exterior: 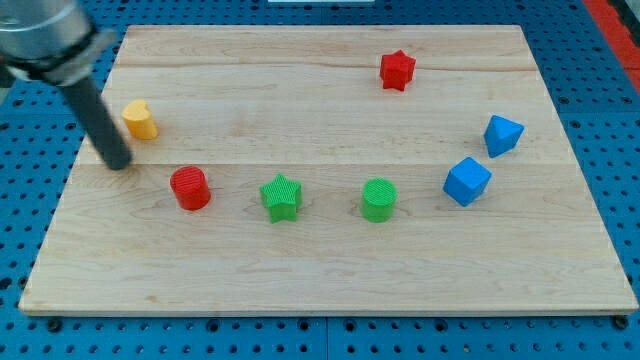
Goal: Slightly move the green circle towards down
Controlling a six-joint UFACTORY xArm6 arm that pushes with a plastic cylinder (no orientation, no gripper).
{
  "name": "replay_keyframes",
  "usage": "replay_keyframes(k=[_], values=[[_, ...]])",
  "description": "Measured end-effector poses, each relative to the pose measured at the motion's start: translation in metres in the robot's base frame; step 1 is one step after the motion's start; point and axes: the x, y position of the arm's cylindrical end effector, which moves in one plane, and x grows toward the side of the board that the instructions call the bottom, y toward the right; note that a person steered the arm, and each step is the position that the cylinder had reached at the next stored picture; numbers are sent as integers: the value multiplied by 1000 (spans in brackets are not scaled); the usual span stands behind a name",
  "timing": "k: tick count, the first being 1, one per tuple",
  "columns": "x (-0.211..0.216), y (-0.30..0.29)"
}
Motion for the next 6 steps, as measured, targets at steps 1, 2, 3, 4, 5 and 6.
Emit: replay_keyframes(k=[1, 2, 3, 4, 5, 6], values=[[-4, 55], [-5, 78], [-5, 78], [-3, 102], [-4, 148], [6, 223]])
